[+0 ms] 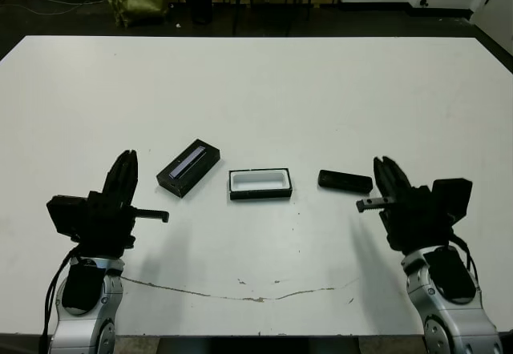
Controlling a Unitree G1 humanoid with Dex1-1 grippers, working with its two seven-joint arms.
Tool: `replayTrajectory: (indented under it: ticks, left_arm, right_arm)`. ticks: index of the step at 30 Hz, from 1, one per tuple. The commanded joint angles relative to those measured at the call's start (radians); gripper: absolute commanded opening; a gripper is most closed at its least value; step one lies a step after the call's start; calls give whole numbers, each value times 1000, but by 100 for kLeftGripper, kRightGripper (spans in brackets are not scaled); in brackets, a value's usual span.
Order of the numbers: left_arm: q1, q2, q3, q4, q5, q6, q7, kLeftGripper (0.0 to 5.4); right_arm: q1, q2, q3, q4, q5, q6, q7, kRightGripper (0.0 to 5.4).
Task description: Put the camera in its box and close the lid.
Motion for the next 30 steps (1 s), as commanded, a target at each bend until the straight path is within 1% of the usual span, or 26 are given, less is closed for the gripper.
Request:
replayTrajectory:
  ticks: [1, 9, 15, 23, 26, 30]
  left_arm:
    - [5, 1, -1, 15, 4, -2, -3, 2]
    - [6, 3, -3, 30, 9, -12, -6, 2]
    - [6, 3, -4, 30, 6, -11, -9, 2]
    - [8, 1, -6, 36, 5, -18, -11, 2]
    - [10, 0, -6, 35, 7, -16, -9, 2]
    - [12, 0, -9, 31, 3, -11, -11, 2]
  right_arm:
    - [15, -9, 6, 1, -19, 3, 0, 0]
    - [23, -6, 0, -8, -16, 16, 2, 0]
    - [28, -2, -8, -4, 0, 4, 12, 0]
    - [27, -5, -7, -8, -9, 14, 4, 0]
    - [25, -6, -9, 1, -6, 5, 9, 0]
    - [24, -5, -11, -3, -6, 15, 4, 0]
